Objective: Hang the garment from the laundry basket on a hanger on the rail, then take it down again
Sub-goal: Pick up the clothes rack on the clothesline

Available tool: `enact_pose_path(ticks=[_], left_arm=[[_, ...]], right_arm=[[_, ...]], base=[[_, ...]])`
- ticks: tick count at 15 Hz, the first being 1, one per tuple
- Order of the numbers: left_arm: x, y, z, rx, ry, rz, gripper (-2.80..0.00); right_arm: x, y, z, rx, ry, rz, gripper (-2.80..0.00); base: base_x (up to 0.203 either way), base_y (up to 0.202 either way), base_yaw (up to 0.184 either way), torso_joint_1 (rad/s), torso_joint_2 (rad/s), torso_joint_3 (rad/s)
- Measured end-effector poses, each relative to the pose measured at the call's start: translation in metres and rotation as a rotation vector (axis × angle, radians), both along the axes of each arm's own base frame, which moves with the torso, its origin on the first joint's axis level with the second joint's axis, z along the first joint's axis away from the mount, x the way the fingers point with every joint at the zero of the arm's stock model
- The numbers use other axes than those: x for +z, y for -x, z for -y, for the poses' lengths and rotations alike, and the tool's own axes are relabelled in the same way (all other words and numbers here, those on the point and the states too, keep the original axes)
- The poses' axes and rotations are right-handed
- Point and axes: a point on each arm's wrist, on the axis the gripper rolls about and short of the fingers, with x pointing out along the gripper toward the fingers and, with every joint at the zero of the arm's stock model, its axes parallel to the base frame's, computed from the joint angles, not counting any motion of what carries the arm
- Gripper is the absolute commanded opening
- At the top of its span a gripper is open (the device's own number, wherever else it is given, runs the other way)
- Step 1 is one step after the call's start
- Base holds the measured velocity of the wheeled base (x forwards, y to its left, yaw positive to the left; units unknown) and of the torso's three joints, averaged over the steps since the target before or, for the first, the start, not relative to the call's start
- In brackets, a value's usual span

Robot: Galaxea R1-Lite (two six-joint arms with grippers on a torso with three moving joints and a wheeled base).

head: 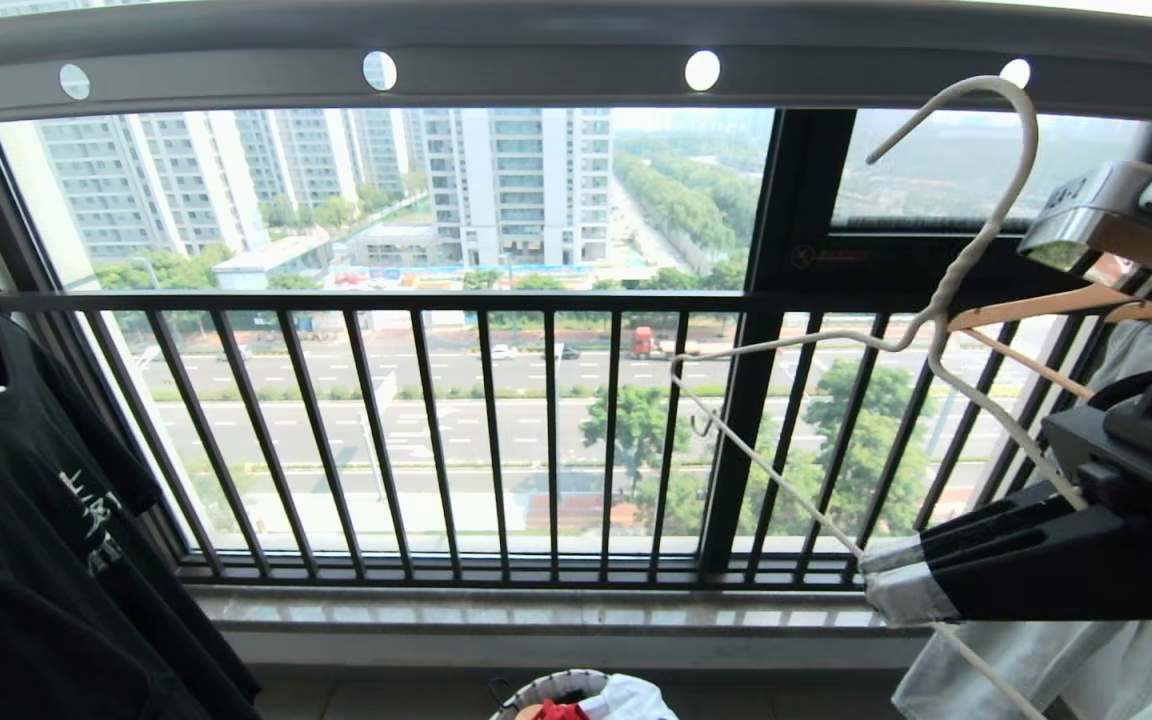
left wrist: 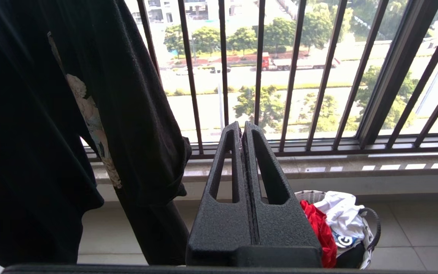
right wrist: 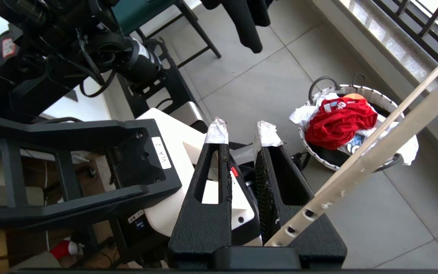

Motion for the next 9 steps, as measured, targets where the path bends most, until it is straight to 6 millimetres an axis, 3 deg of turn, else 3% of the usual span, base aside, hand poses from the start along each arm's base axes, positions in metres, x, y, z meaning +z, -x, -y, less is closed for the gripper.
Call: enact_pose_path(ticks=[2,9], left_arm=[[0.0000,0.0000,0.0000,0.000,0.000,0.000,-2.80],[0.0000,0.0000,0.0000,0.000,0.000,0.000,-2.80]], right_arm=[[-0.0091,-0.0045,-0.0027,-0.004,-0.022,0.030,-2.80],[-0.0139,-0.0114,0.0028,-0.049,-0.037,0.059,-2.80]], base=[[0.000,0.000,0.000,0.000,0.00,0.000],[0.000,0.000,0.000,0.000,0.00,0.000]])
